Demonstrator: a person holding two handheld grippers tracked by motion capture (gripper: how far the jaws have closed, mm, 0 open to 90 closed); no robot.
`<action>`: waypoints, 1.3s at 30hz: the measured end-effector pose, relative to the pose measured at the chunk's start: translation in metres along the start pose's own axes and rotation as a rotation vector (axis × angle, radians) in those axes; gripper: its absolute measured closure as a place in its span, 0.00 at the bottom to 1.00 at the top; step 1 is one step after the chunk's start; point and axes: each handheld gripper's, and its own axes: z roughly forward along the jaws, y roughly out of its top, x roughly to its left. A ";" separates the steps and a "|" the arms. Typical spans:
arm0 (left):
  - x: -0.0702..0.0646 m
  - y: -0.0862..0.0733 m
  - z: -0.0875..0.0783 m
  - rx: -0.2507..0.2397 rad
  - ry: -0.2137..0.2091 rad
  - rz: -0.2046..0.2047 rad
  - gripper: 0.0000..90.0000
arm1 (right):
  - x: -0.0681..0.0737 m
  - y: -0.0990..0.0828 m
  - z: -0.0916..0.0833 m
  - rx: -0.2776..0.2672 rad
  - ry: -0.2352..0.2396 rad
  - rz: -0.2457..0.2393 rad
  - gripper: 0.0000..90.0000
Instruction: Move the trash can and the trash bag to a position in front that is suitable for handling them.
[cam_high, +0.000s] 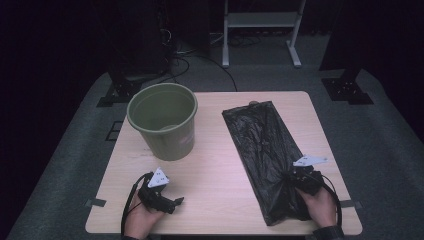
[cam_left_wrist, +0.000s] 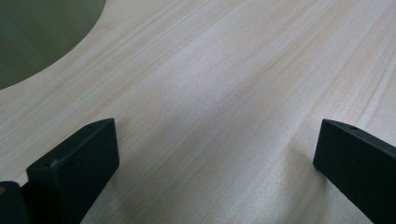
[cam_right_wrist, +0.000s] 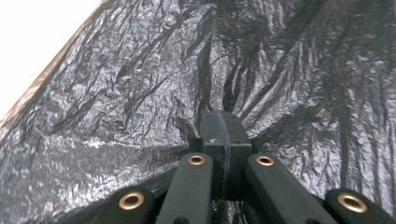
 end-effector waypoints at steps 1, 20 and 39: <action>0.000 0.000 0.000 -0.001 0.000 0.000 0.00 | -0.001 -0.002 -0.004 0.002 -0.007 -0.003 1.00; 0.000 0.000 0.000 -0.001 0.000 -0.001 0.00 | -0.015 -0.024 -0.032 -0.063 0.002 0.056 0.33; -0.001 0.001 0.000 -0.002 -0.023 -0.002 0.00 | -0.018 -0.012 0.002 -0.009 -0.034 0.035 0.11</action>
